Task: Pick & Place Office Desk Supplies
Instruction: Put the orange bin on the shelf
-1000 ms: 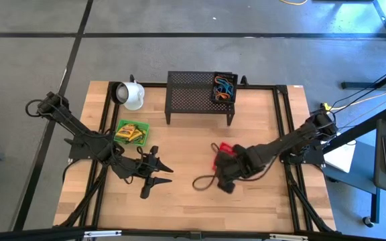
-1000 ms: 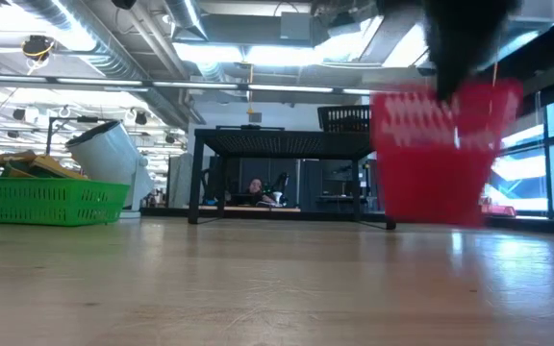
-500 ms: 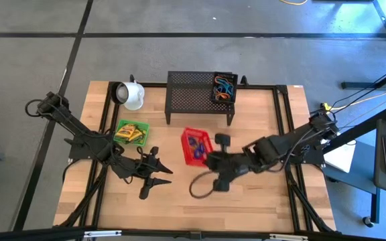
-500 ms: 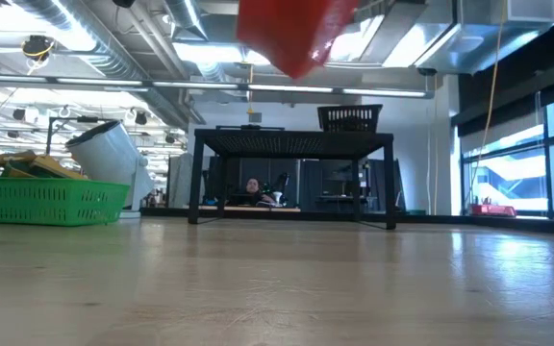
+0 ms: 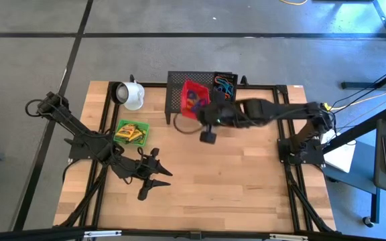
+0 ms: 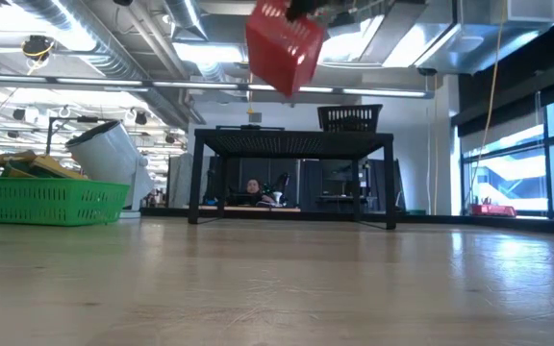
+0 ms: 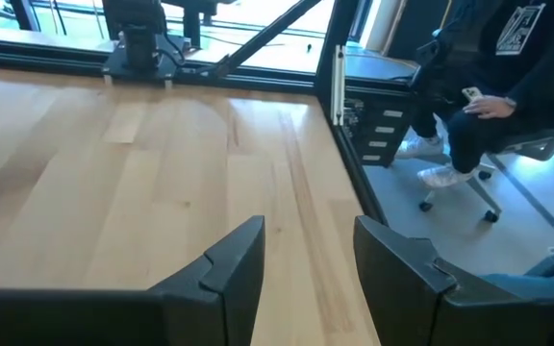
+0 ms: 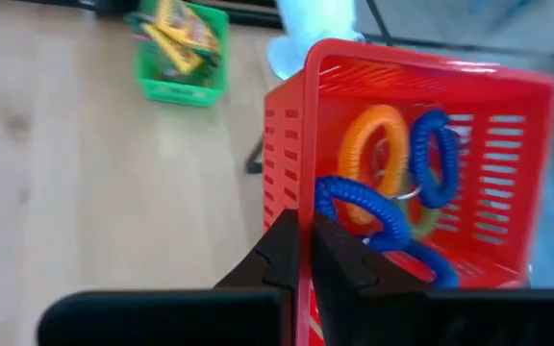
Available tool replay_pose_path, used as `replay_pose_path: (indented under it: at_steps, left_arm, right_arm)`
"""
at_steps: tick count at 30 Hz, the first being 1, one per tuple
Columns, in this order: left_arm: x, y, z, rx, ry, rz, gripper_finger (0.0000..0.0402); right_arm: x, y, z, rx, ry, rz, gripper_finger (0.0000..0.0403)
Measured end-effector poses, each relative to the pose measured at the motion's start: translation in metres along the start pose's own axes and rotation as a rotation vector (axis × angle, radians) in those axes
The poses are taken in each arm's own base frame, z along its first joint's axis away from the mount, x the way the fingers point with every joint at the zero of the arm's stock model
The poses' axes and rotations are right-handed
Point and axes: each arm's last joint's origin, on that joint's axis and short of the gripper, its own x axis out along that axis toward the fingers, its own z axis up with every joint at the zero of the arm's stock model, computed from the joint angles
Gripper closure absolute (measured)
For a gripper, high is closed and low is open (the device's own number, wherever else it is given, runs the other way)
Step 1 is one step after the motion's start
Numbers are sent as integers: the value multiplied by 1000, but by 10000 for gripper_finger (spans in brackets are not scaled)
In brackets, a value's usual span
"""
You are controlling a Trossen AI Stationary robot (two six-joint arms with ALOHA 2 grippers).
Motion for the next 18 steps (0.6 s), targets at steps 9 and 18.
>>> replay_pose_path:
  at_steps: [9,18]
  left_arm:
    - [0,1,-1,66,12,9,247]
    - [0,2,-3,72,24,20,247]
  right_arm:
    - [44,-28,-5,-41,83,-22,386]
    - [74,-35,-15,-124,185,-76,386]
